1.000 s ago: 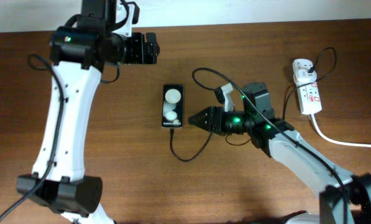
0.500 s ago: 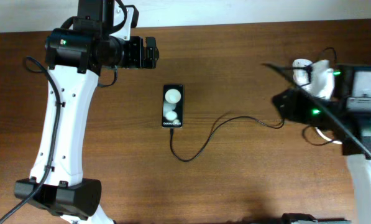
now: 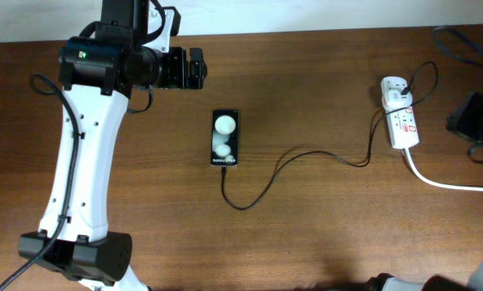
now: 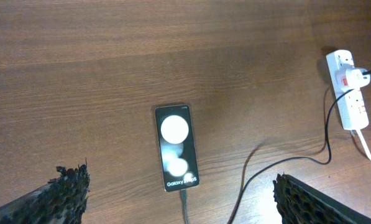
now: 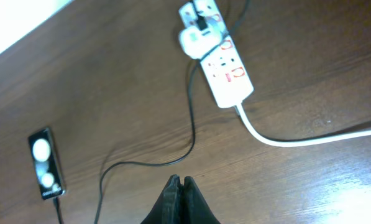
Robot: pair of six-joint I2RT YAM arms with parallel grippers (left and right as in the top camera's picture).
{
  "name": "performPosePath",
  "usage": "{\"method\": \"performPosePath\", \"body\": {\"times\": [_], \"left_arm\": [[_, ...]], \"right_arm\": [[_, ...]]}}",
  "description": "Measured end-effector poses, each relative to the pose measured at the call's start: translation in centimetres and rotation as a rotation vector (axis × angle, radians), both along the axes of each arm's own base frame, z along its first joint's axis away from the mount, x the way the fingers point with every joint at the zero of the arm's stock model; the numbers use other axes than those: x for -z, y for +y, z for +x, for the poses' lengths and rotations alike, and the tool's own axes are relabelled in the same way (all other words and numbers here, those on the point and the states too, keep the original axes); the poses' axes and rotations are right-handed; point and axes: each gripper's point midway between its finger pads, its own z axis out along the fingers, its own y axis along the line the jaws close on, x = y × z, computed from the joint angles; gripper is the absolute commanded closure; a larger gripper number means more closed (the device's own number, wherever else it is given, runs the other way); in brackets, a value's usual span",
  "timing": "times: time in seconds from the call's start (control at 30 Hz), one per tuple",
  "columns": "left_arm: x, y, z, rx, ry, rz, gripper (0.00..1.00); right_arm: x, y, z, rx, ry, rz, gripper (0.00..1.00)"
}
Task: Plug charger to phone and switch on socket
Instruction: 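Move the right gripper over the white power strip's switch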
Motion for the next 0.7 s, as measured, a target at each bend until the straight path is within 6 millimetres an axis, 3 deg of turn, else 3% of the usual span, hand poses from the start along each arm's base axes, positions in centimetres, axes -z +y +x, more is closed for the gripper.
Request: {"method": "performPosePath", "body": {"times": [0.2,0.4,0.53,0.7], "left_arm": [[0.0,0.0,0.0,0.0,0.0,0.0,0.01],[0.0,0.0,0.0,0.0,0.0,0.0,0.01],[0.0,0.0,0.0,0.0,0.0,0.0,0.01],[0.0,0.0,0.0,0.0,0.0,0.0,0.01]], "right_arm": [[3.1,-3.6,3.3,0.041,0.01,0.019,0.96],[9.2,-5.7,7.6,0.066,0.061,0.104,0.96],[12.8,-6.5,9.3,0.072,0.092,0.139,0.96],[14.8,-7.6,10.5,0.091,0.085,0.154,0.96]]}}
